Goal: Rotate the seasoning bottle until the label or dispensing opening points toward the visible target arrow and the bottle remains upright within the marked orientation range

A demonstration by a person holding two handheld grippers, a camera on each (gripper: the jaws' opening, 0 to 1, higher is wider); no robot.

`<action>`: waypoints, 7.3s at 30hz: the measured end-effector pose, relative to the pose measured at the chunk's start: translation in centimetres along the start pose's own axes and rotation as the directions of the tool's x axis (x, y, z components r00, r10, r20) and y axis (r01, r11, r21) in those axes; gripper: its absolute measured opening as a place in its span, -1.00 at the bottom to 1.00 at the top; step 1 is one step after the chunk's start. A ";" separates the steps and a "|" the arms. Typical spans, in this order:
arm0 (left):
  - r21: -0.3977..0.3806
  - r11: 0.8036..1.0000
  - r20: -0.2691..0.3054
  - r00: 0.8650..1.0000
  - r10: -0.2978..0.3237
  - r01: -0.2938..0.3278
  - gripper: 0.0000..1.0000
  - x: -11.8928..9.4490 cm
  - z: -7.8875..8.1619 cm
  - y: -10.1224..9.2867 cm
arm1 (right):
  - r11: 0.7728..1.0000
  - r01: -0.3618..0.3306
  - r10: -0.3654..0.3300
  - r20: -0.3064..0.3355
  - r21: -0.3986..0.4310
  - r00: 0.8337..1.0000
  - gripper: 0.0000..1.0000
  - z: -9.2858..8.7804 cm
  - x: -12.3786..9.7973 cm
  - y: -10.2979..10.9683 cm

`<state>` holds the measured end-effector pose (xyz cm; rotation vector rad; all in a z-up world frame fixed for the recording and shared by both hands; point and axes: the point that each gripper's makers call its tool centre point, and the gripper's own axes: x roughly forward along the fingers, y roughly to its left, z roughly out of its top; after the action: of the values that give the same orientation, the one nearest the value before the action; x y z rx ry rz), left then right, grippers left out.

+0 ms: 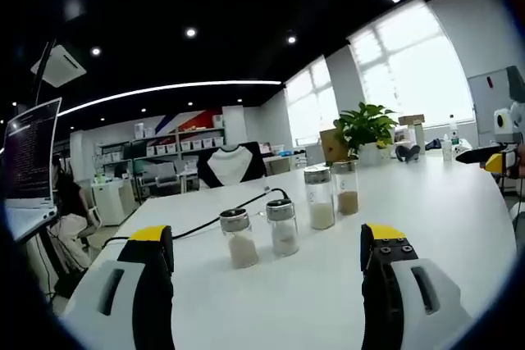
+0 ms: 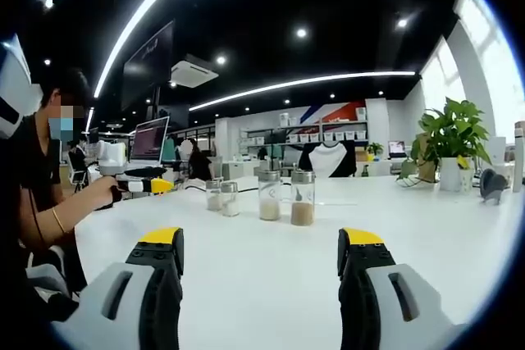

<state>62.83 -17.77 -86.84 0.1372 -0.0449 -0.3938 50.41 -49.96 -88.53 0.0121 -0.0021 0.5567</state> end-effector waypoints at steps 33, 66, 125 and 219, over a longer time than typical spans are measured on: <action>-0.089 0.995 0.052 0.997 0.057 -0.052 1.00 8.8 2.8 4.3 | 0.999 0.036 -0.037 -0.022 -0.029 0.999 0.53 0.7 -0.3 -0.7; -0.047 0.998 0.006 0.999 0.040 -0.039 0.34 12.2 -1.4 4.3 | 0.996 0.043 -0.046 -0.035 -0.079 0.998 0.39 1.0 0.0 -0.2; -0.134 0.988 -0.016 0.997 0.075 -0.077 -0.28 12.9 -6.8 4.5 | 1.000 0.025 -0.025 -0.023 -0.011 0.999 0.32 0.3 0.1 -0.1; -0.014 0.918 0.157 0.908 -0.389 0.396 -0.29 10.7 3.8 -12.1 | 0.999 -0.048 0.048 -0.032 -0.013 0.998 0.30 -0.1 -0.1 2.4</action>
<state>67.84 -33.42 -84.57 0.0699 -0.1597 -0.8094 49.07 -47.98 -88.65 -0.0105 0.0241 0.6051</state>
